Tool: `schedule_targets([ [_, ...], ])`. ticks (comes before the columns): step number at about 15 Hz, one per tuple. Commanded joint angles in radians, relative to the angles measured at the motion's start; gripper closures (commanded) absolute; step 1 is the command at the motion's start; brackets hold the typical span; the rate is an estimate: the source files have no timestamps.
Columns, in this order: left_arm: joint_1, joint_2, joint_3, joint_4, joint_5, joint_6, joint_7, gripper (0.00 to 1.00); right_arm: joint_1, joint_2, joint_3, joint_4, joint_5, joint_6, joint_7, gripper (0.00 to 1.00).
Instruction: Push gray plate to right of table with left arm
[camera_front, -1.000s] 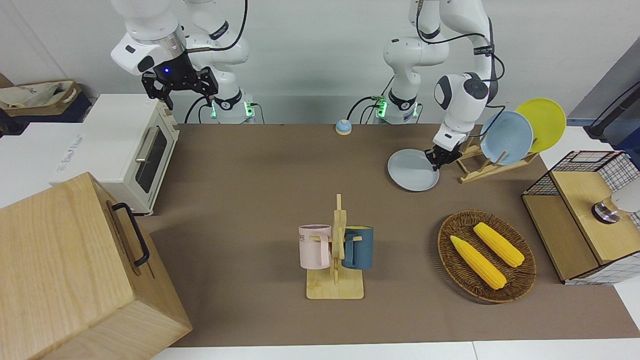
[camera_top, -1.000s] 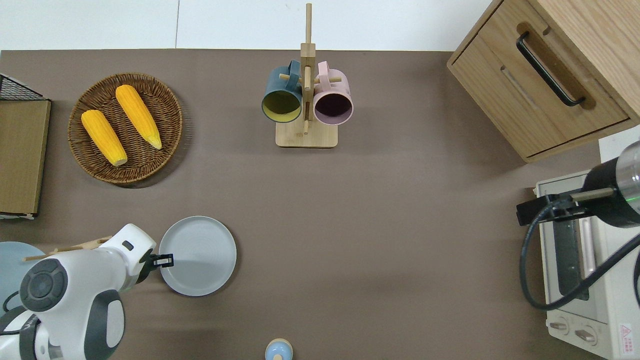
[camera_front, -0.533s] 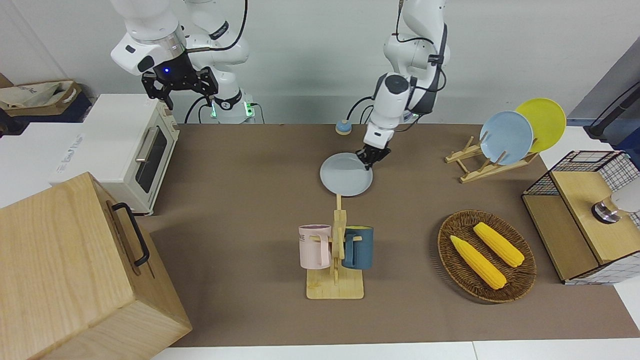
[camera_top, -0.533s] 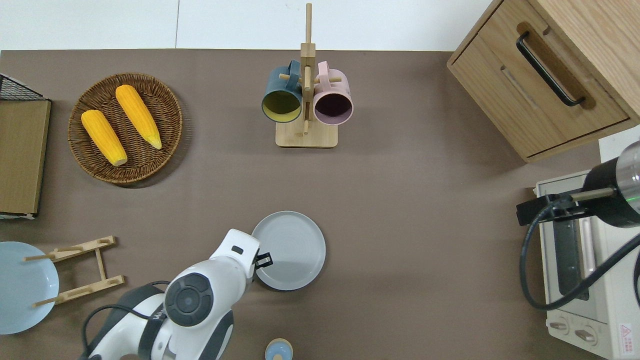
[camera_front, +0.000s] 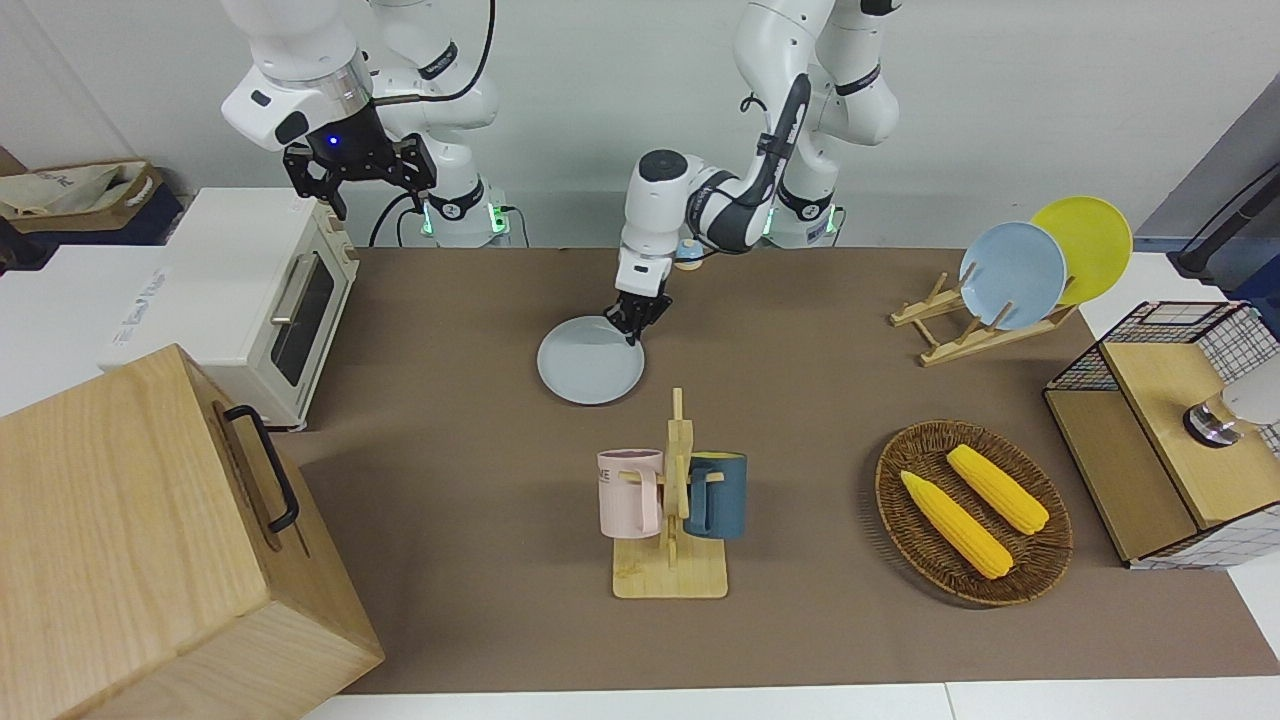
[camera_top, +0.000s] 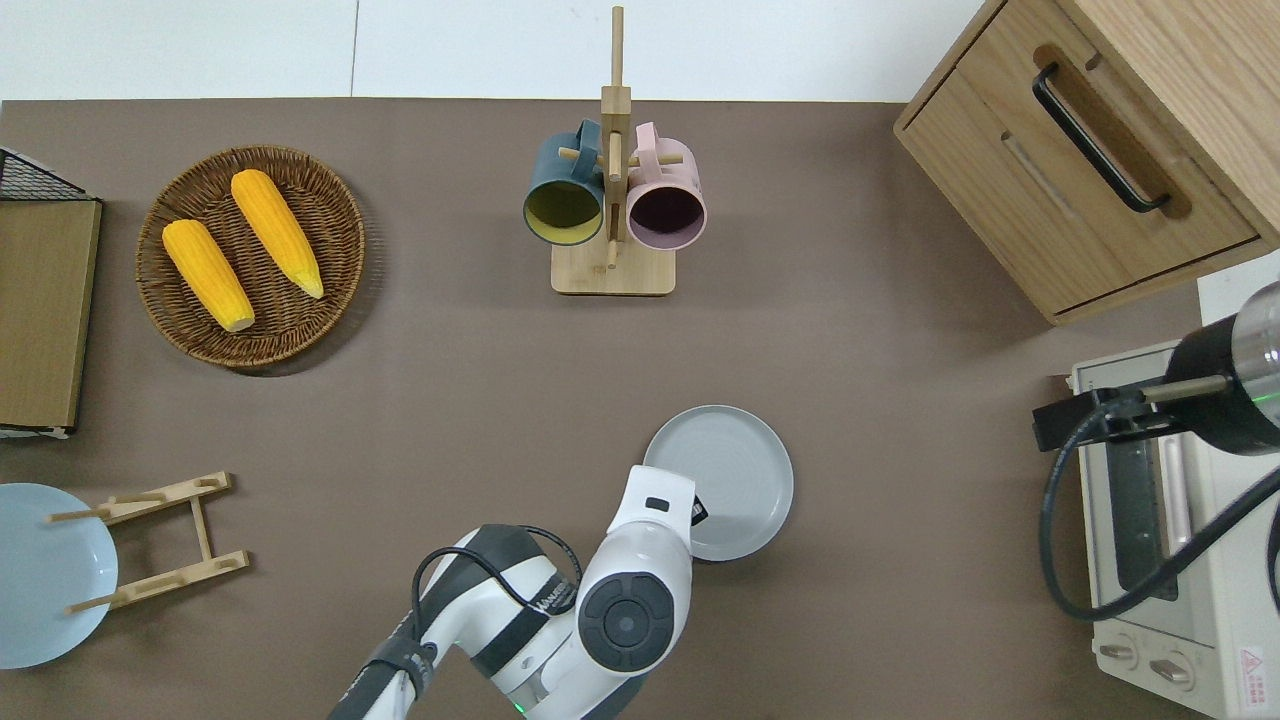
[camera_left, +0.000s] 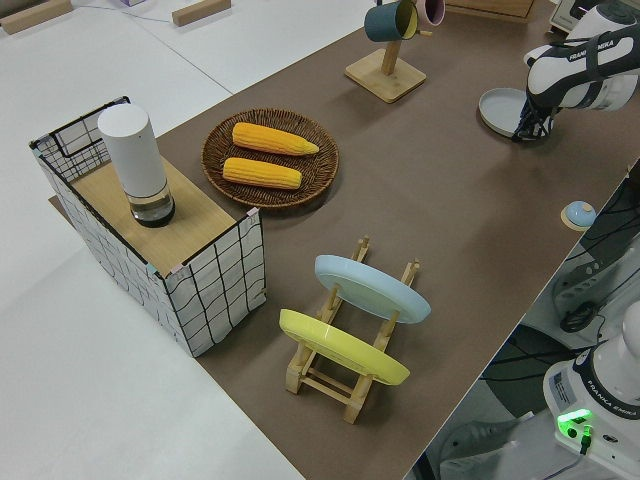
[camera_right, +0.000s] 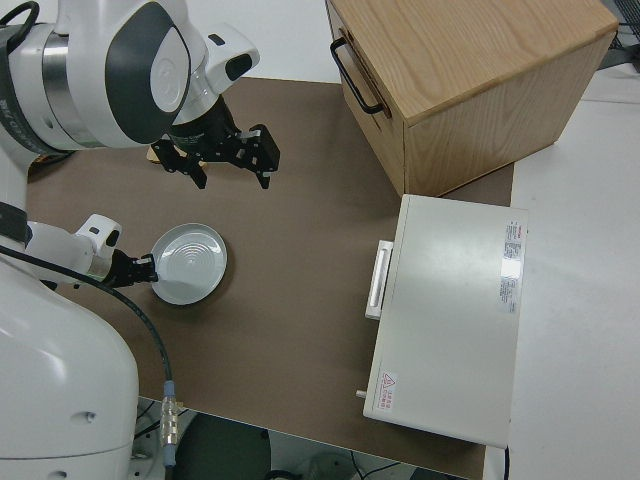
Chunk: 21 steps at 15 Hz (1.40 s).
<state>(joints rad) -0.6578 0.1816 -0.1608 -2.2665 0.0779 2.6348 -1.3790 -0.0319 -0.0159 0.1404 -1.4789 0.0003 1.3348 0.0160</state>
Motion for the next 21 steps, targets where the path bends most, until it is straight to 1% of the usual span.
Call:
schedule_targets([
  [1,-0.039,0.058,0.010,0.065,0.051,-0.010,-0.072,1.00,-0.019,-0.002,0.016,0.009,0.004,-0.016,0.012,0.017],
  [2,-0.031,0.050,0.015,0.068,0.054,-0.028,-0.045,0.47,-0.020,-0.002,0.016,0.009,0.004,-0.016,0.013,0.017],
  [3,-0.026,0.036,0.024,0.080,0.057,-0.085,0.045,0.00,-0.019,-0.002,0.016,0.009,0.004,-0.016,0.012,0.017],
  [5,-0.013,0.032,0.027,0.136,0.037,-0.188,0.112,0.00,-0.019,-0.002,0.016,0.009,0.004,-0.016,0.012,0.017],
  [6,0.000,0.030,0.026,0.149,0.034,-0.211,0.130,0.00,-0.019,-0.002,0.016,0.009,0.004,-0.016,0.012,0.017],
  [9,0.004,-0.020,0.027,0.150,0.008,-0.252,0.211,0.00,-0.019,-0.002,0.016,0.009,0.004,-0.016,0.013,0.017],
  [11,0.033,-0.059,0.027,0.150,-0.033,-0.298,0.296,0.00,-0.019,-0.002,0.016,0.009,0.004,-0.016,0.012,0.017],
  [13,0.073,-0.135,0.029,0.150,-0.073,-0.402,0.424,0.00,-0.019,-0.002,0.016,0.009,0.004,-0.016,0.012,0.017],
  [14,0.104,-0.164,0.029,0.151,-0.087,-0.445,0.481,0.00,-0.019,-0.002,0.016,0.009,0.004,-0.016,0.012,0.017],
  [15,0.150,-0.203,0.030,0.154,-0.110,-0.510,0.583,0.00,-0.019,-0.002,0.016,0.009,0.004,-0.016,0.012,0.017],
  [16,0.180,-0.223,0.030,0.165,-0.115,-0.548,0.650,0.00,-0.019,-0.002,0.016,0.009,0.004,-0.016,0.012,0.017],
  [18,0.257,-0.241,0.032,0.209,-0.116,-0.654,0.774,0.00,-0.019,-0.002,0.016,0.009,0.004,-0.016,0.012,0.017],
  [21,0.370,-0.248,0.033,0.310,-0.118,-0.803,0.944,0.00,-0.019,-0.002,0.016,0.009,0.004,-0.016,0.013,0.017],
])
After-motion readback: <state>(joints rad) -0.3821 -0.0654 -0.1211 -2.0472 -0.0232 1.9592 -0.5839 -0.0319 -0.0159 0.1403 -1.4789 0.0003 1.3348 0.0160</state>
